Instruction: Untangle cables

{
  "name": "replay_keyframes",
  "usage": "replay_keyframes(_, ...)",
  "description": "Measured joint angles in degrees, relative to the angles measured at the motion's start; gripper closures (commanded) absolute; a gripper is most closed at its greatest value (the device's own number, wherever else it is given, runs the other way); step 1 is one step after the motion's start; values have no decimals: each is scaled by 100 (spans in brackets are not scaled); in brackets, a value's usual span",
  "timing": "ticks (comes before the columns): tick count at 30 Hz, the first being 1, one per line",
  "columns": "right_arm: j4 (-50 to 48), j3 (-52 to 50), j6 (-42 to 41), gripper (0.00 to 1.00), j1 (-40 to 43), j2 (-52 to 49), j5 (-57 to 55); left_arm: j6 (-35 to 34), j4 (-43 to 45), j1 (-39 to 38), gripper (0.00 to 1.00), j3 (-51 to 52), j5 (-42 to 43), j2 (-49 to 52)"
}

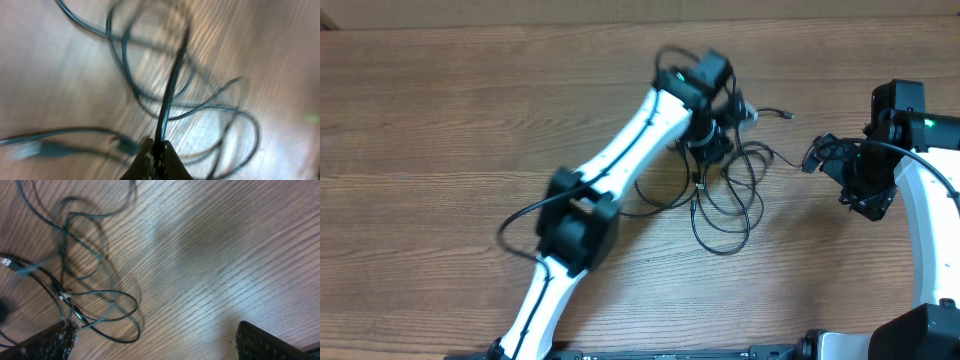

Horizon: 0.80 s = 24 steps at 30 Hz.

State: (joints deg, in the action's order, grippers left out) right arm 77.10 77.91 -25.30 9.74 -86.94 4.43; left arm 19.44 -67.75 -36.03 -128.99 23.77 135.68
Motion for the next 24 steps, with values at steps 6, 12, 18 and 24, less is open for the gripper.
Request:
replay_keyframes(6, -256, 0, 35, 0, -9, 0, 466, 0, -31, 240, 96, -302, 262, -1563)
replay_keyframes(12, -398, 0, 470, 0, -229, 0, 1191, 2, -33, 210, 96, -396, 691, -2594)
replay_keyframes(18, -817, 0, 1141, 0, -531, 0, 2474, 0, -26, 201, 96, -393, 804, -2833)
replay_keyframes(24, -1268, 0, 1554, 0, -723, 0, 3676, 0, -9, 201, 96, -391, 1067, -2833)
